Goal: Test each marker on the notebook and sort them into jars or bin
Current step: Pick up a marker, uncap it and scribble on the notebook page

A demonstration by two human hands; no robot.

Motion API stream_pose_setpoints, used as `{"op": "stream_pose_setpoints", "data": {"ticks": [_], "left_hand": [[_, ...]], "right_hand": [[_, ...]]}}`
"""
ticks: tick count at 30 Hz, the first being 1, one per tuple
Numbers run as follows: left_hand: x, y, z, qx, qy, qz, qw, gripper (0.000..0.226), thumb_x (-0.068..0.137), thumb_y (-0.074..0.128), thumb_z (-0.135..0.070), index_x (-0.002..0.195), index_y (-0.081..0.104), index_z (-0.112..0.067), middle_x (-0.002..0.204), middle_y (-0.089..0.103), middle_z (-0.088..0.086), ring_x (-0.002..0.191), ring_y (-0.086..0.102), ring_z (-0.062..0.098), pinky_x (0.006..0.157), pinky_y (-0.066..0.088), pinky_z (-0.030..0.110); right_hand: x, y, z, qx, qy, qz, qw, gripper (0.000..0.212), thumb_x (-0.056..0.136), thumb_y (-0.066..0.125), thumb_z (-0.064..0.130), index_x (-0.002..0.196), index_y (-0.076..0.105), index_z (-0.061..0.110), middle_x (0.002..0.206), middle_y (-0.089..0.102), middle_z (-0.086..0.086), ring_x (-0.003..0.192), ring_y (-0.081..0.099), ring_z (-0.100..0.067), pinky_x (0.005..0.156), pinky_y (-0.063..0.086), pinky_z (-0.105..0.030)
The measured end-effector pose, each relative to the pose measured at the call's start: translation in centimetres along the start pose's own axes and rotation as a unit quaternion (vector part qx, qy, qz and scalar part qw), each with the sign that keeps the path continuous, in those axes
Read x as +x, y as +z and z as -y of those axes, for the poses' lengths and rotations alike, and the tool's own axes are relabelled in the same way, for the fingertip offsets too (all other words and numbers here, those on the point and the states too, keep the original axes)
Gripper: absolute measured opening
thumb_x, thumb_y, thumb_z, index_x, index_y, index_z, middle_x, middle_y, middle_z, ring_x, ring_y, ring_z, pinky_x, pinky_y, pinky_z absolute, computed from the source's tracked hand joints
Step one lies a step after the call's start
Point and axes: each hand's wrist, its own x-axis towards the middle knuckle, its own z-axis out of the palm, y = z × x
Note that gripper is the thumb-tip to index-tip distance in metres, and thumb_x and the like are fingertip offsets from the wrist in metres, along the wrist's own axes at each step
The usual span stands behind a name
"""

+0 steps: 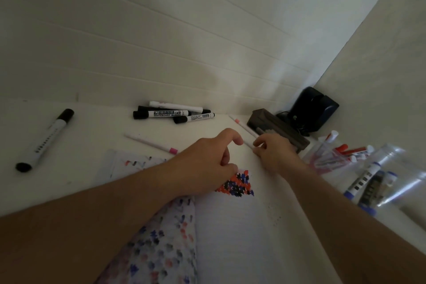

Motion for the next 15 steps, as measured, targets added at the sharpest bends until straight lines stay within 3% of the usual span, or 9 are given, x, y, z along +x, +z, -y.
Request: {"op": "stream_pose_setpoints", "data": {"ticks": [2, 4, 5, 7, 8, 10, 11, 15], "left_hand": [[0.0, -0.1, 0.1, -0.012, -0.005, -0.005, 1.0, 0.036, 0.097, 0.063, -0.029, 0.125, 0.044, -0.041, 0.082, 0.059, -0.005, 0.066, 0.054, 0.004, 0.067, 0.051, 0.025], [0.1, -0.2, 0.1, -0.027, -0.011, -0.016, 0.999, 0.03, 0.098, 0.063, -0.029, 0.121, 0.048, -0.039, 0.083, 0.06, -0.006, 0.066, 0.054, 0.003, 0.067, 0.051, 0.025], [0.1, -0.2, 0.0, -0.028, -0.012, -0.022, 0.999, 0.026, 0.098, 0.062, -0.03, 0.12, 0.05, -0.039, 0.084, 0.06, -0.006, 0.068, 0.055, 0.004, 0.068, 0.052, 0.026], [0.1, -0.2, -0.1, -0.02, -0.014, -0.033, 0.999, 0.021, 0.099, 0.061, -0.035, 0.119, 0.054, -0.037, 0.09, 0.062, -0.008, 0.077, 0.059, 0.007, 0.074, 0.055, 0.03], [0.2, -0.2, -0.1, -0.011, -0.013, -0.037, 0.999, 0.022, 0.099, 0.06, -0.04, 0.12, 0.055, -0.037, 0.095, 0.062, -0.009, 0.083, 0.061, 0.007, 0.079, 0.056, 0.032], [0.2, -0.3, -0.3, 0.014, -0.009, -0.027, 0.999, 0.031, 0.096, 0.058, -0.053, 0.123, 0.055, -0.038, 0.102, 0.061, -0.013, 0.091, 0.061, 0.004, 0.083, 0.055, 0.031], [0.1, -0.3, -0.4, 0.029, -0.007, -0.016, 0.999, 0.036, 0.095, 0.057, -0.059, 0.124, 0.053, -0.039, 0.103, 0.06, -0.014, 0.091, 0.061, 0.003, 0.081, 0.054, 0.029], [-0.2, 0.2, -1.0, 0.114, 0.009, 0.022, 0.993, 0.038, 0.095, 0.055, -0.062, 0.124, 0.05, -0.039, 0.1, 0.056, -0.018, 0.086, 0.057, -0.001, 0.07, 0.043, 0.021]], "right_hand": [[-0.6, -0.5, 0.4, -0.009, 0.001, 0.013, 1.0, 0.036, 0.102, 0.061, 0.023, 0.138, 0.059, 0.027, 0.128, 0.062, -0.004, 0.102, 0.06, -0.019, 0.086, 0.054, -0.034], [-1.8, -1.3, 0.6, 0.157, -0.011, 0.01, 0.987, 0.038, 0.105, 0.057, 0.019, 0.142, 0.056, 0.024, 0.119, 0.064, -0.007, 0.091, 0.061, -0.017, 0.075, 0.055, -0.031], [-2.8, -1.6, 0.7, 0.297, -0.008, 0.036, 0.954, 0.035, 0.106, 0.055, 0.015, 0.141, 0.057, 0.02, 0.111, 0.066, -0.009, 0.082, 0.06, -0.015, 0.069, 0.055, -0.028], [-5.3, -1.6, 1.2, 0.537, 0.003, 0.135, 0.833, 0.028, 0.105, 0.054, 0.008, 0.131, 0.063, 0.012, 0.096, 0.066, -0.013, 0.069, 0.058, -0.015, 0.06, 0.054, -0.023], [-6.5, -1.3, 1.3, 0.607, 0.003, 0.172, 0.776, 0.024, 0.103, 0.055, 0.006, 0.125, 0.064, 0.007, 0.091, 0.065, -0.015, 0.066, 0.059, -0.016, 0.056, 0.055, -0.02], [-8.4, -0.4, 1.3, 0.678, -0.005, 0.191, 0.71, 0.011, 0.099, 0.059, 0.001, 0.109, 0.065, 0.002, 0.083, 0.064, -0.017, 0.064, 0.062, -0.018, 0.053, 0.057, -0.019], [-8.9, -0.2, 1.5, 0.692, -0.011, 0.179, 0.699, 0.005, 0.097, 0.06, -0.001, 0.099, 0.063, 0.003, 0.078, 0.062, -0.015, 0.063, 0.063, -0.018, 0.053, 0.057, -0.02], [-9.9, -0.3, 1.4, 0.68, -0.068, 0.124, 0.719, 0.021, 0.093, 0.066, 0.002, 0.077, 0.053, 0.008, 0.063, 0.058, -0.01, 0.056, 0.062, -0.017, 0.051, 0.054, -0.024]]}}
